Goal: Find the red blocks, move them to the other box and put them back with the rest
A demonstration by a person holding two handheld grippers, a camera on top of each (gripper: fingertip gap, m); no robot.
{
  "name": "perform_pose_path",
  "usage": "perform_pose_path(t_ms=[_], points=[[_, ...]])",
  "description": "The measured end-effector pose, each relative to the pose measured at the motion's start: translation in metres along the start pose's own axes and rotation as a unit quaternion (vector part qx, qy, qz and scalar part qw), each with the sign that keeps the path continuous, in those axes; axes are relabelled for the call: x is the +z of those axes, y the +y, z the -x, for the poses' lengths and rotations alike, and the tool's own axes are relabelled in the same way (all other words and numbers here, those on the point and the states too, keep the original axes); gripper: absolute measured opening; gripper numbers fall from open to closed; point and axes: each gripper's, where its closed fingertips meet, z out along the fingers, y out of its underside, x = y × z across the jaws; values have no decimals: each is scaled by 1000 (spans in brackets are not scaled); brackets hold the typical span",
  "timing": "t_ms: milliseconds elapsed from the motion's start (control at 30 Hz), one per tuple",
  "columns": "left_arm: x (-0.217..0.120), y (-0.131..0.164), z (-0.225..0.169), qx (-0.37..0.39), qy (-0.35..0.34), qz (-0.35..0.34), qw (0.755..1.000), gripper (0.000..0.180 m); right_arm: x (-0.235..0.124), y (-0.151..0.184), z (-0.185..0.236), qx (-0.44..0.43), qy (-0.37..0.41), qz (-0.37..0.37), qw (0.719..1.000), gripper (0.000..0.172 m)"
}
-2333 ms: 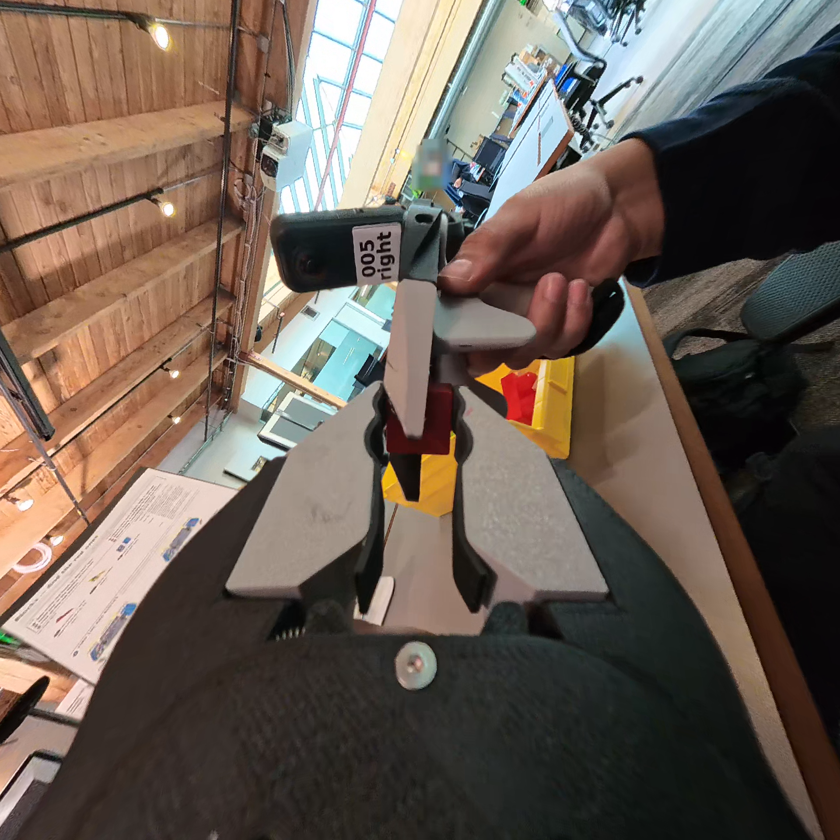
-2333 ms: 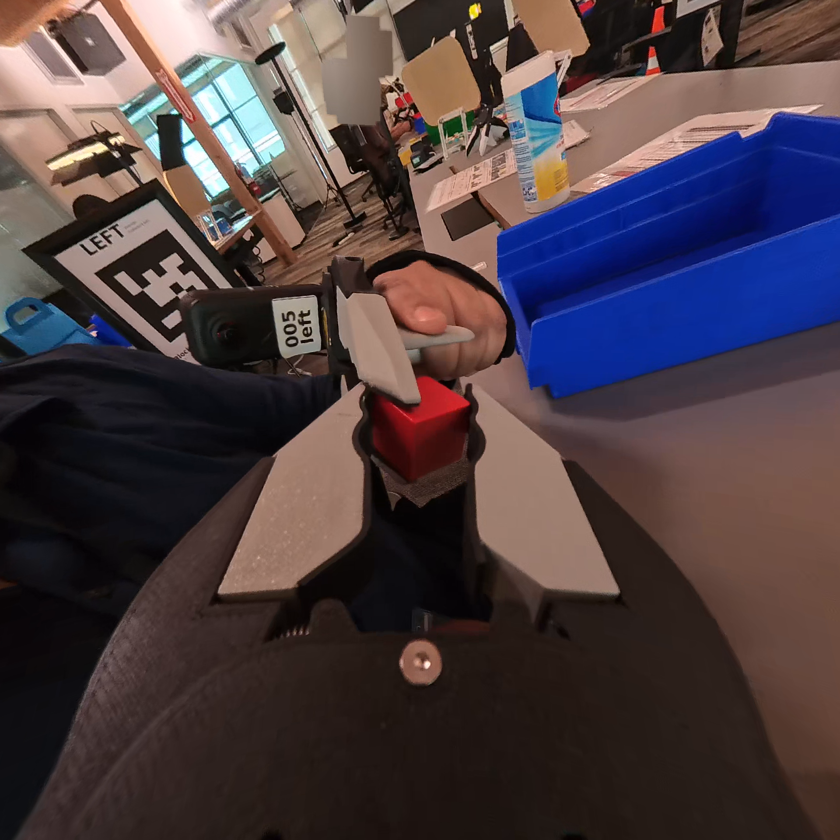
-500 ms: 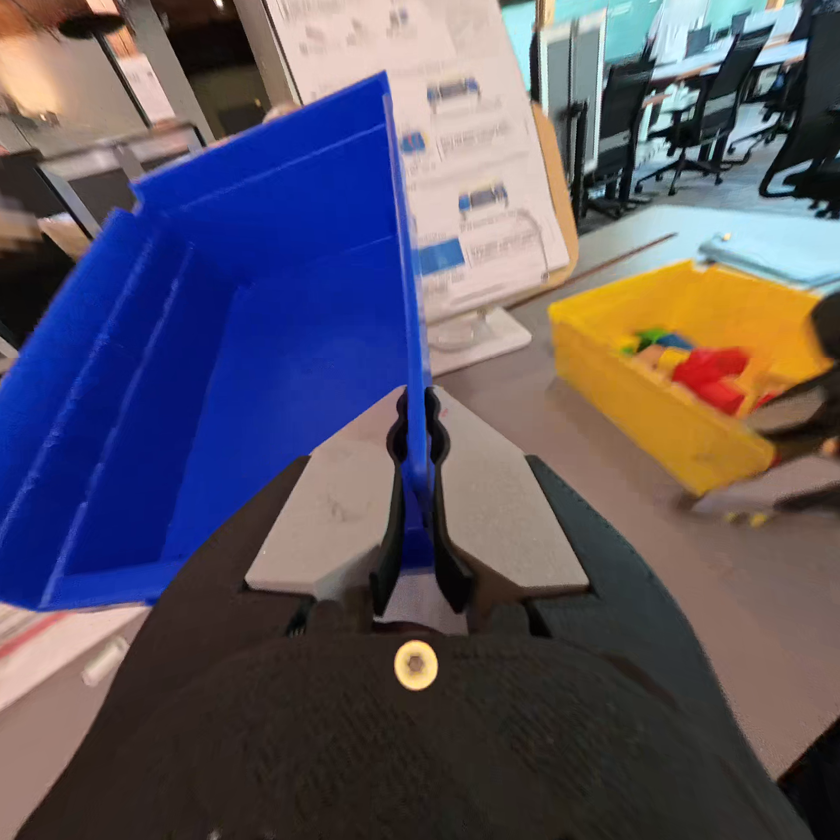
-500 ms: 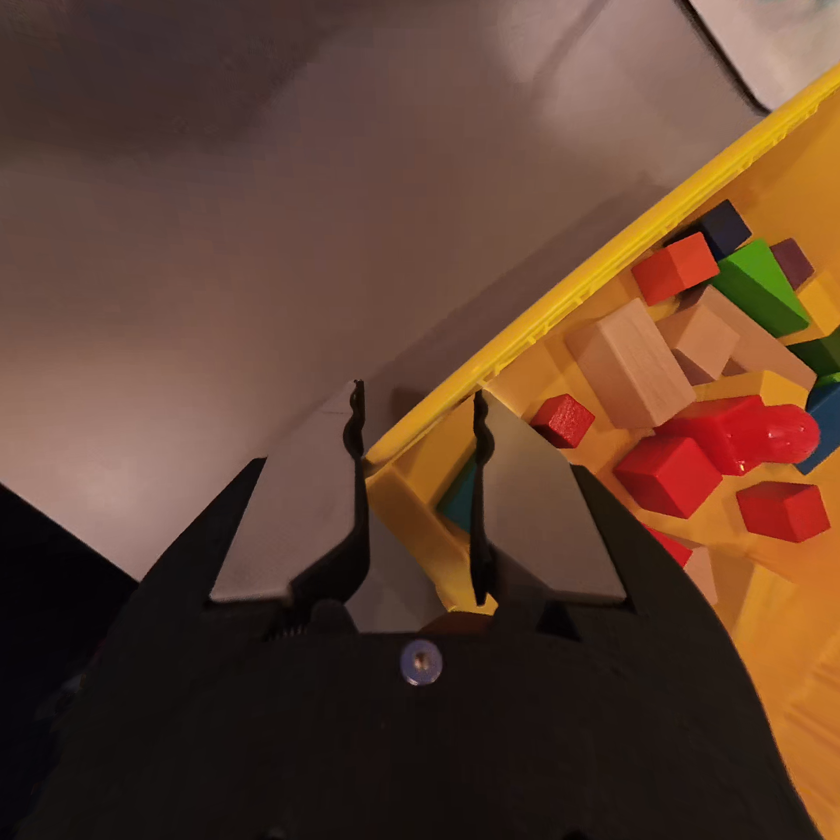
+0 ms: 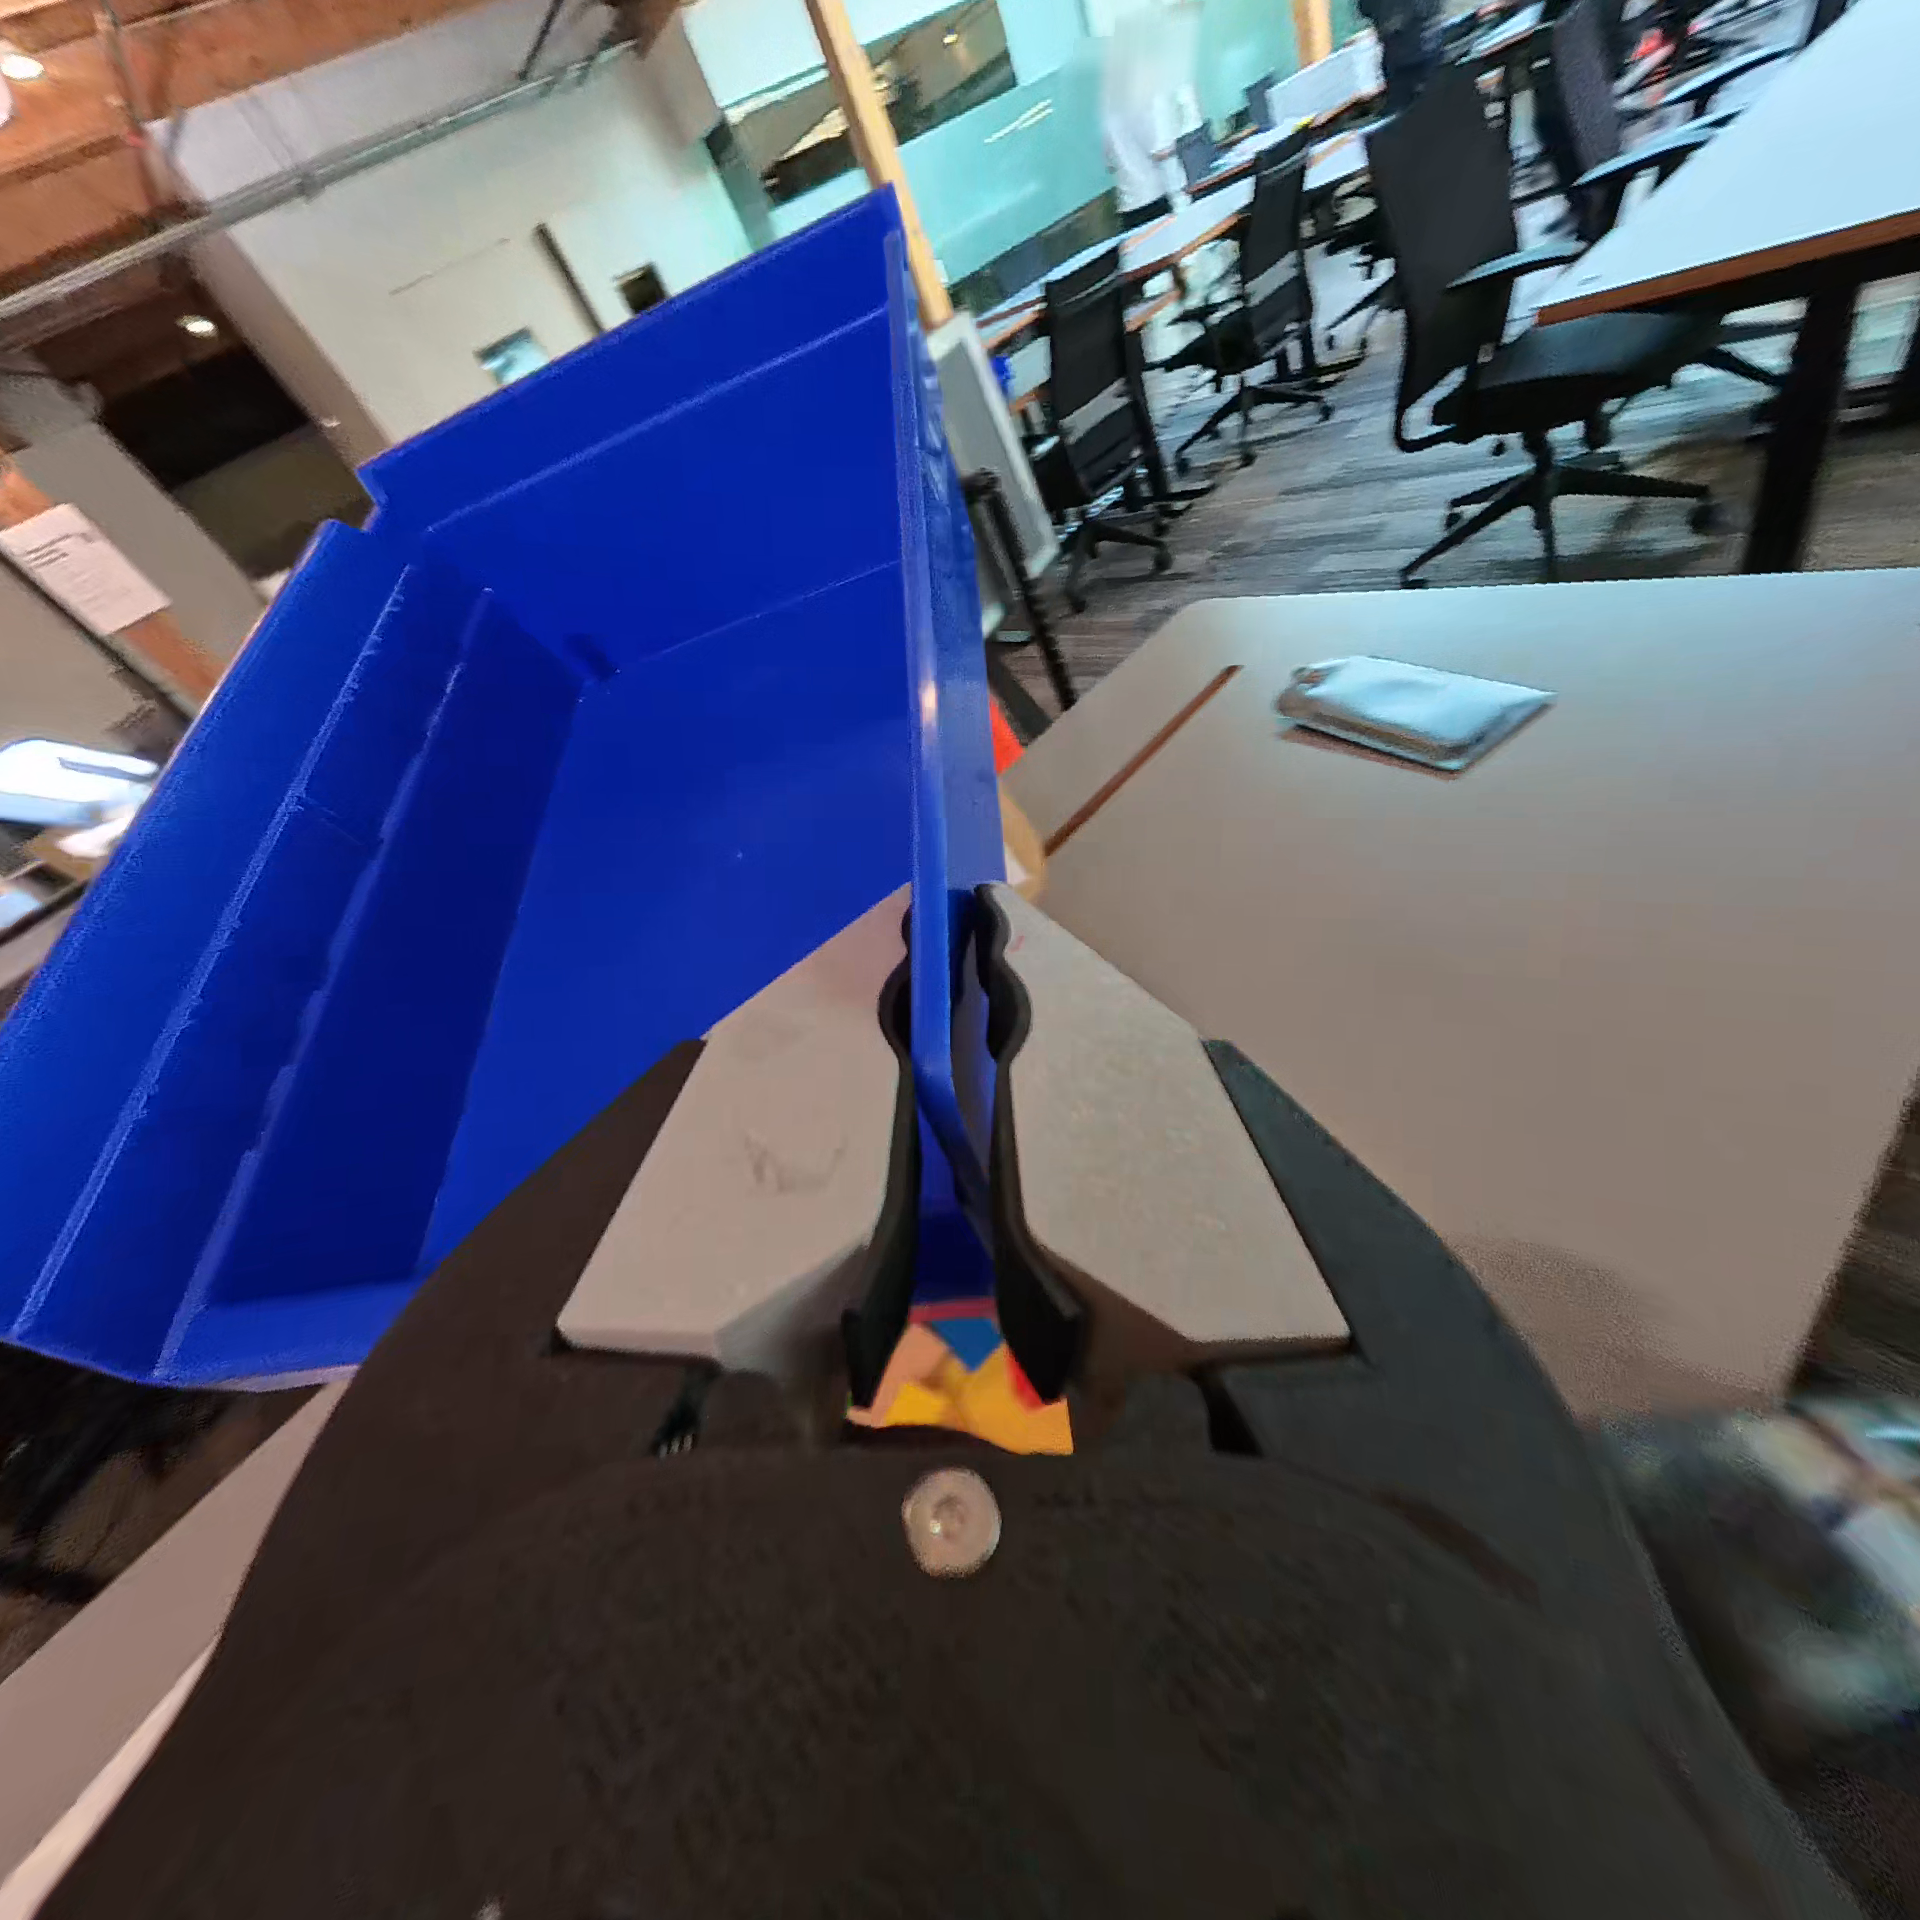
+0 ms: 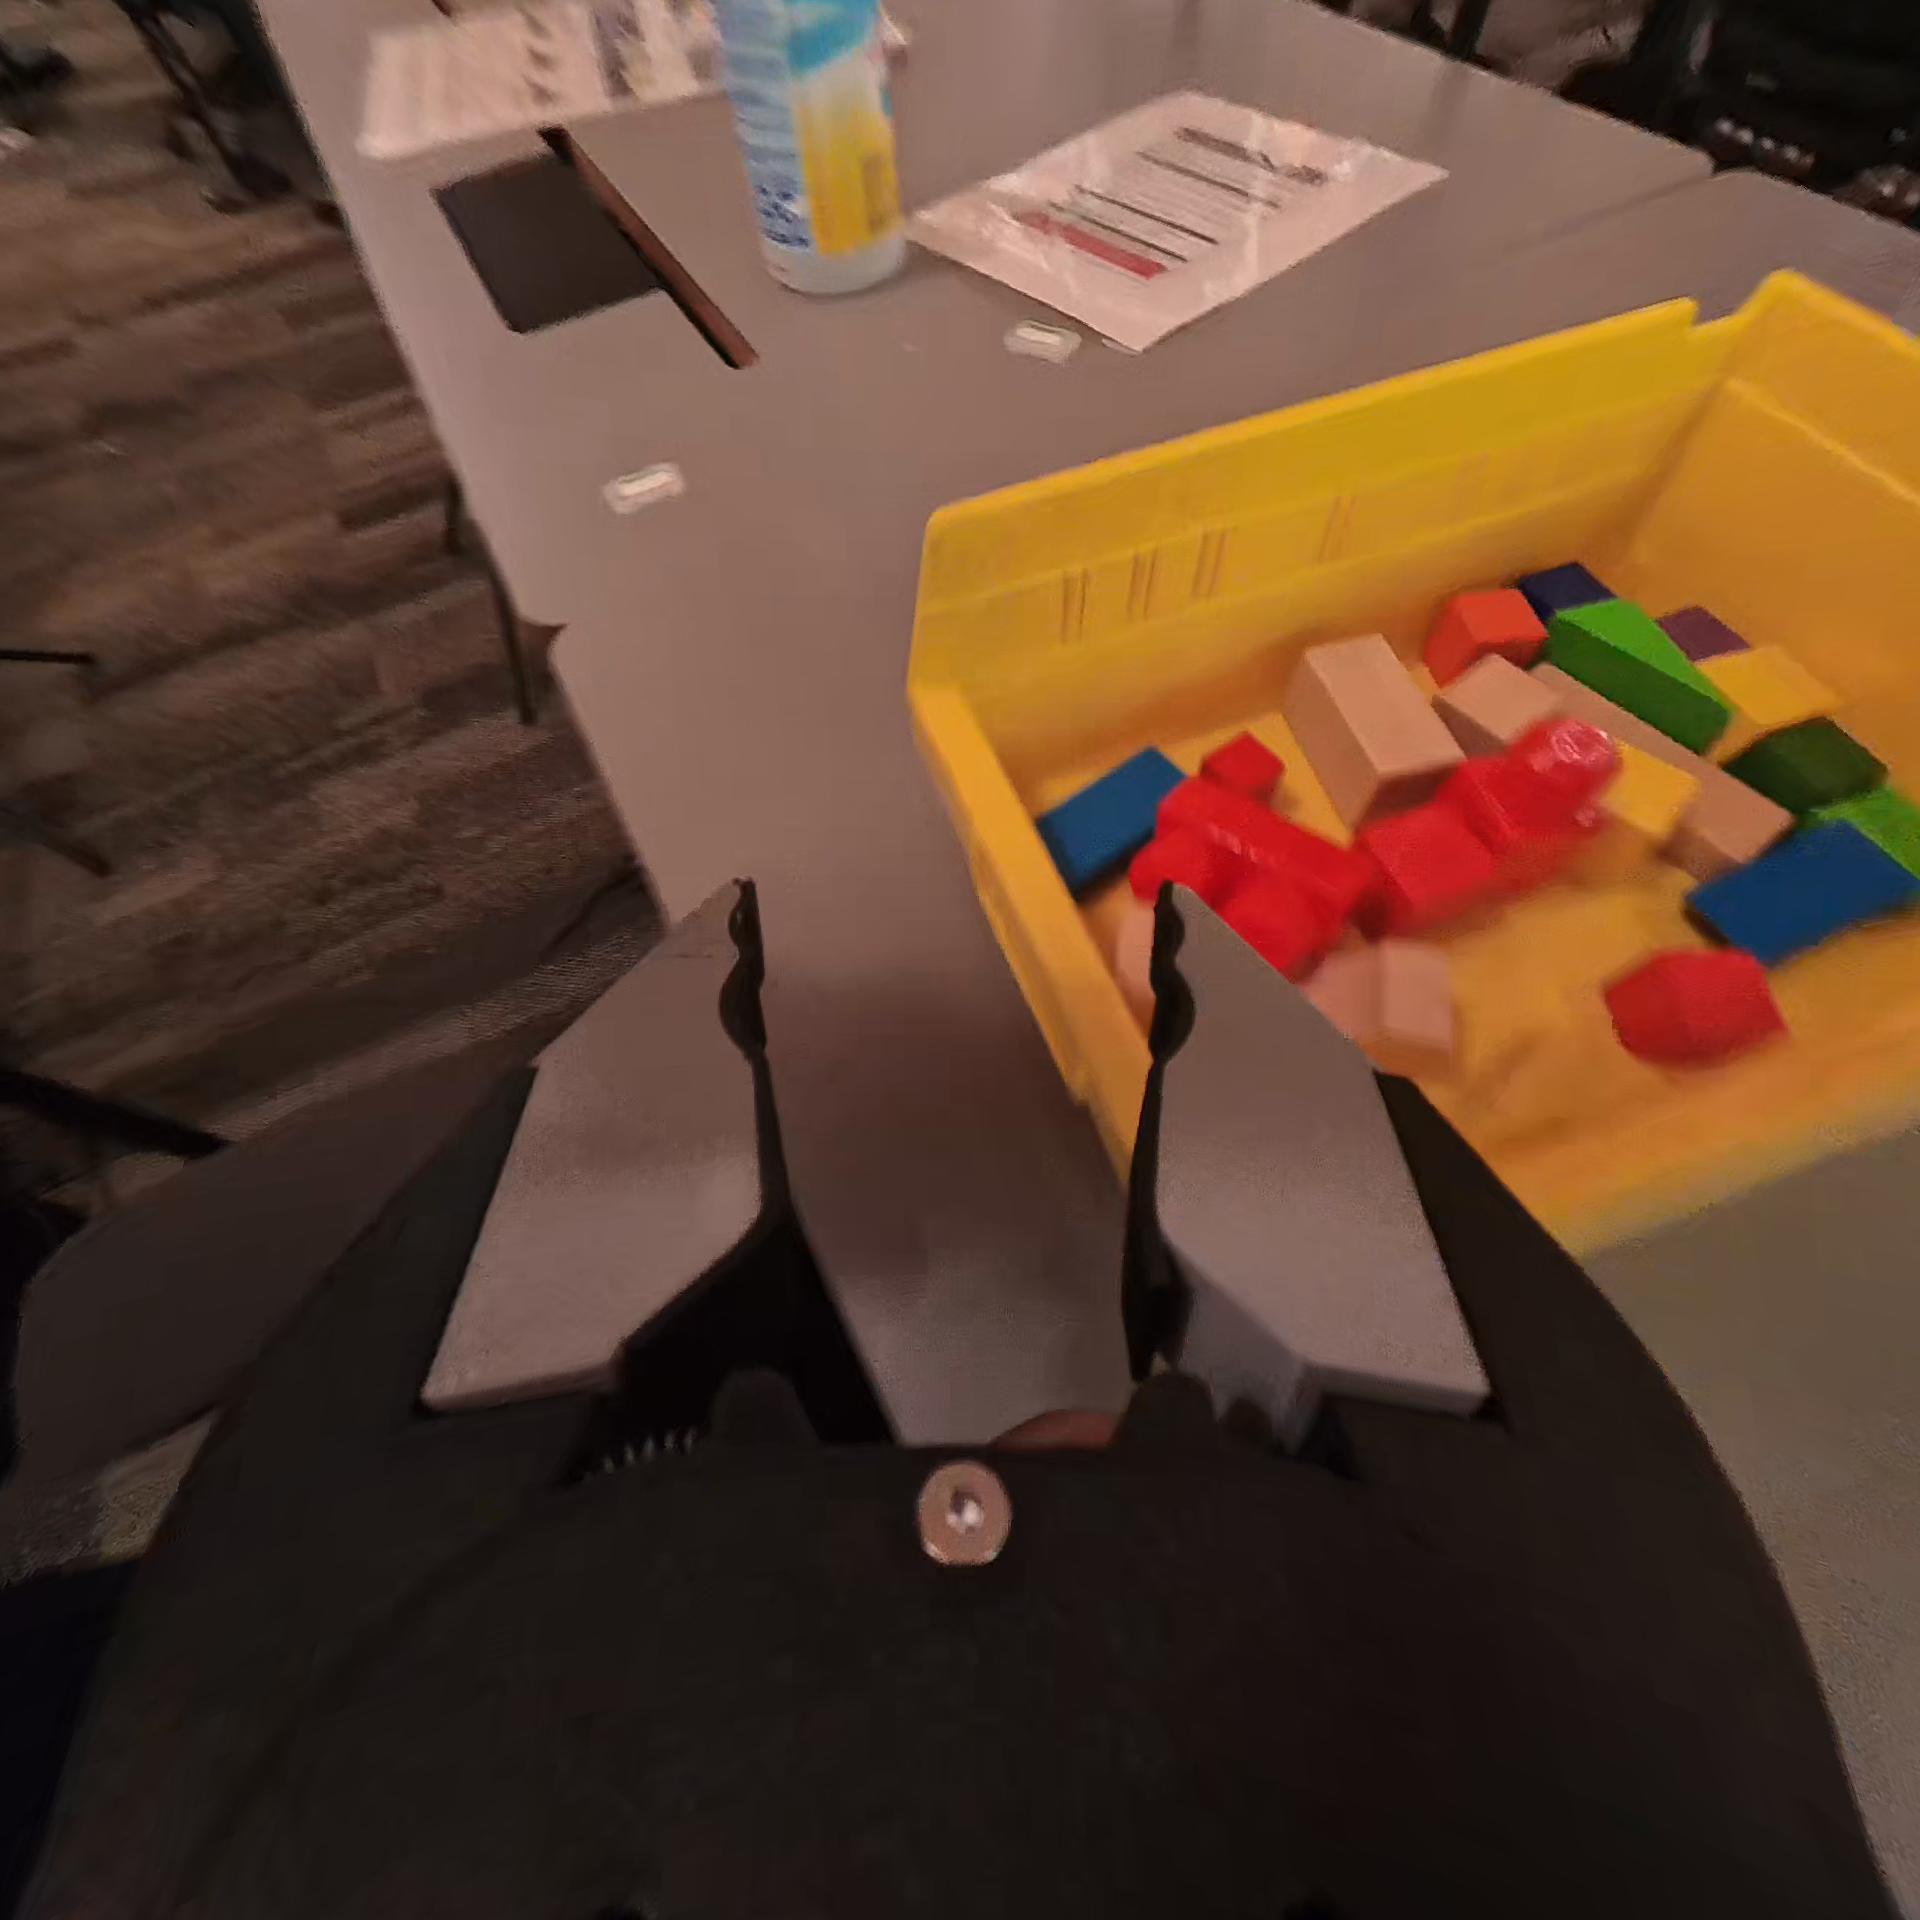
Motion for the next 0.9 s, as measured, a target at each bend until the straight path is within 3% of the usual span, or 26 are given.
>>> perform_pose_path(t_ms=[67, 200, 333, 500, 567, 633, 733, 800, 900], points=[[8, 11, -42, 7, 42, -3, 999, 4, -72, 9, -7, -8, 5, -34, 999, 71], [27, 45, -136, -18, 131, -7, 991, 5, -215, 26, -46, 5, 86, -85, 993, 66], [57, 92, -219, -46, 178, 17, 983, 5, -291, 66, -113, 47, 209, -72, 974, 68], [101, 157, -279, -86, 204, 80, 972, 5, -291, 107, -144, 97, 213, -38, 971, 71], [114, 172, -288, -90, 200, 96, 971, 3, -278, 105, -140, 92, 198, -36, 975, 71], [111, 169, -278, -92, 180, 91, 975, 17, -260, 97, -133, 78, 186, -32, 979, 72], [63, 153, -235, -77, 156, 66, 983, 46, -230, 77, -114, 54, 155, -48, 985, 70], [20, 156, -200, -67, 137, 50, 987, 44, -214, 69, -104, 27, 139, -39, 989, 68], [-25, 192, -141, -83, 96, 86, 988, 49, -191, 74, -123, -1, 188, 1, 982, 69]])
